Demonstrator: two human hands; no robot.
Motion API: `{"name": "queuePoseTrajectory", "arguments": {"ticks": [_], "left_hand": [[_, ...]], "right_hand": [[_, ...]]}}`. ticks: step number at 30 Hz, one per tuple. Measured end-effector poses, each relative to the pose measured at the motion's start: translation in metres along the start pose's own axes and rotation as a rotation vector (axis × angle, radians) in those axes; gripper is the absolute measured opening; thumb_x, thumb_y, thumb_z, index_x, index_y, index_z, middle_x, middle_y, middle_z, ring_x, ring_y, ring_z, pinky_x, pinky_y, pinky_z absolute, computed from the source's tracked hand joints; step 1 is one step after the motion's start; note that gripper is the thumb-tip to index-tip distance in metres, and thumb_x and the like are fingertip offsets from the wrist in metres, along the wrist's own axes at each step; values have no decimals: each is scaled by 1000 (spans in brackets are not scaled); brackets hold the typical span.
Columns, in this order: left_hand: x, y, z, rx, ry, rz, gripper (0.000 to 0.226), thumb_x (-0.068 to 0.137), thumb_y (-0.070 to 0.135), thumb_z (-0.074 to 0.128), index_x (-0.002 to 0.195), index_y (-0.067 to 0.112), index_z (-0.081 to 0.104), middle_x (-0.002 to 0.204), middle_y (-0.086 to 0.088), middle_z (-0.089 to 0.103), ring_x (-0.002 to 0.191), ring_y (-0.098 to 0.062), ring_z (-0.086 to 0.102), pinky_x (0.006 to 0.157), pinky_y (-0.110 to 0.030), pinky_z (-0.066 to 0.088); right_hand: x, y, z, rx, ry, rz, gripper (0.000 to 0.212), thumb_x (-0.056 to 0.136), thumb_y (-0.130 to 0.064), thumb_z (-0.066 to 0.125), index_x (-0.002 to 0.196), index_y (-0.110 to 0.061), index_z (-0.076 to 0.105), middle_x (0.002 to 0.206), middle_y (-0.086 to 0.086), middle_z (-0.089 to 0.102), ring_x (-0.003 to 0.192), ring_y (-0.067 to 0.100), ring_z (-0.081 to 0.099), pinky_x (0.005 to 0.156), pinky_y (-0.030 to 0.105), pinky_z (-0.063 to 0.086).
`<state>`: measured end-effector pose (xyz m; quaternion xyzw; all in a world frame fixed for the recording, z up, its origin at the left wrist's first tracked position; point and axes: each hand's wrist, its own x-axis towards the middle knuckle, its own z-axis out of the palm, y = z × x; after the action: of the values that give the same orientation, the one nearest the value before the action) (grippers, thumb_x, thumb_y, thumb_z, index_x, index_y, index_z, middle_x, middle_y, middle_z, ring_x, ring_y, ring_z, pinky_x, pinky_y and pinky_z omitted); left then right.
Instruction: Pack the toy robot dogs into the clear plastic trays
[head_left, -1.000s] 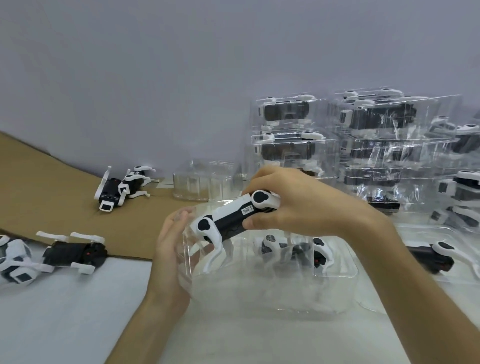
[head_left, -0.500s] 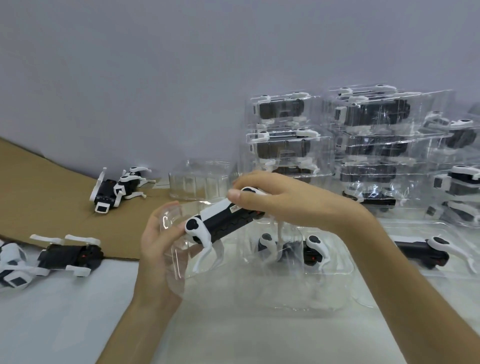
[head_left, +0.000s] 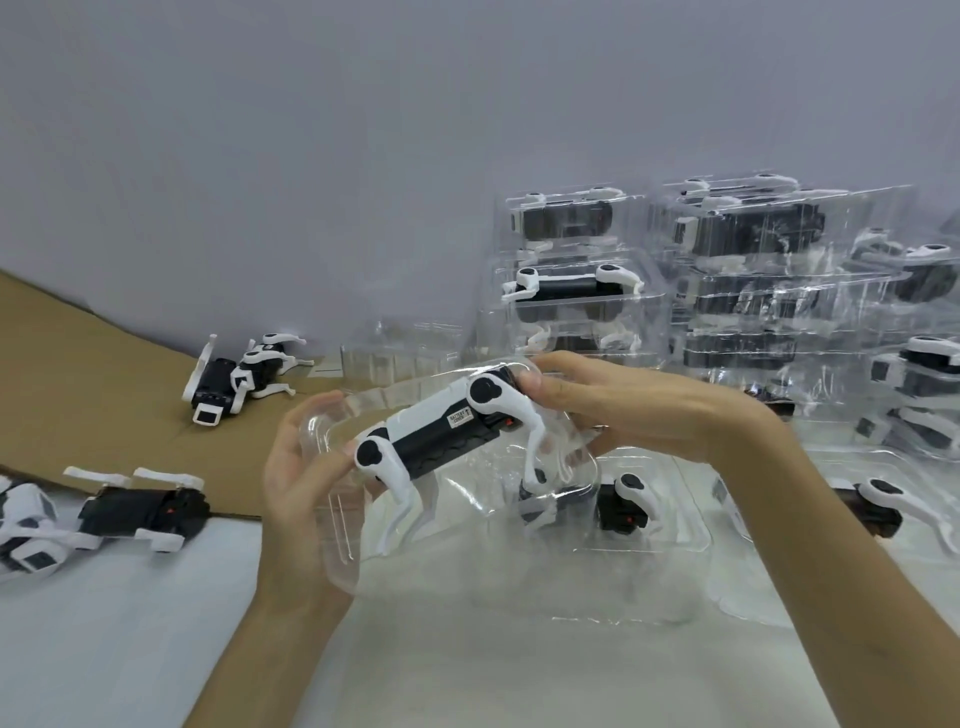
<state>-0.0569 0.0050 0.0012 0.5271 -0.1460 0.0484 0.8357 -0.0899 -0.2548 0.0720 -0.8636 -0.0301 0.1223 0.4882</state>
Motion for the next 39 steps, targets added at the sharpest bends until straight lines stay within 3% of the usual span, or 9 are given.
{"name": "queuePoseTrajectory", "arguments": {"ticks": [4,7,13,17,20,25,30,35,39], "left_hand": [[1,1,-1,19,1,22,46,74,11,57,118,20,63,104,2,68,78,-13,69,62,-18,54],[1,0,0,36,-4,28,45,72,8,55,115,21,64,111,-2,67,85,-12,69,63,-18,54],[-1,1,0,66,14,-20,46,71,14,53,115,23,64,117,-9,61,94,-20,63,72,-29,51],[0,2,2,50,16,-37,42,72,16,55,111,25,66,108,-12,55,77,-18,58,67,-30,48],[0,0,0,34,30,-31,42,73,13,54,110,28,67,114,-2,64,87,-20,60,74,-36,46],[2,-2,-2,101,58,17,43,73,15,55,113,26,66,118,3,65,88,-14,61,65,-21,52],[1,-4,-2,98,47,15,40,74,14,55,109,29,67,115,2,64,87,-15,62,68,-28,50],[1,-6,0,121,54,9,42,81,19,58,122,26,63,123,1,67,102,-21,69,76,-33,57],[0,-8,4,60,30,-272,48,86,49,66,125,22,62,127,-8,69,110,-32,69,85,-49,60]], "right_hand": [[3,4,-3,88,33,-16,96,62,-73,74,145,-37,41,128,-3,61,104,15,71,83,31,61],[5,3,-4,94,91,-44,88,57,-75,77,133,-45,44,120,2,64,101,22,70,86,33,60],[7,-5,0,12,211,-75,97,53,-81,73,139,-47,43,114,-4,64,64,-2,61,74,26,44],[7,-9,2,27,252,-76,84,62,-79,72,135,-48,47,118,-9,63,81,5,65,79,28,47],[4,-9,1,56,214,-114,86,63,-83,66,137,-43,48,114,-12,65,82,4,66,87,32,51],[4,-9,2,-13,179,-131,98,53,-81,71,140,-45,45,114,-14,65,94,8,71,88,29,52],[7,-7,6,-8,189,-152,85,61,-58,88,135,-51,48,125,-9,58,108,12,66,97,36,52],[11,-8,10,1,345,-202,74,69,-39,89,132,-49,53,117,-10,59,92,4,67,72,22,58],[14,-10,14,6,493,-253,75,66,-39,91,131,-46,55,115,-11,55,85,2,64,60,17,56]]}}
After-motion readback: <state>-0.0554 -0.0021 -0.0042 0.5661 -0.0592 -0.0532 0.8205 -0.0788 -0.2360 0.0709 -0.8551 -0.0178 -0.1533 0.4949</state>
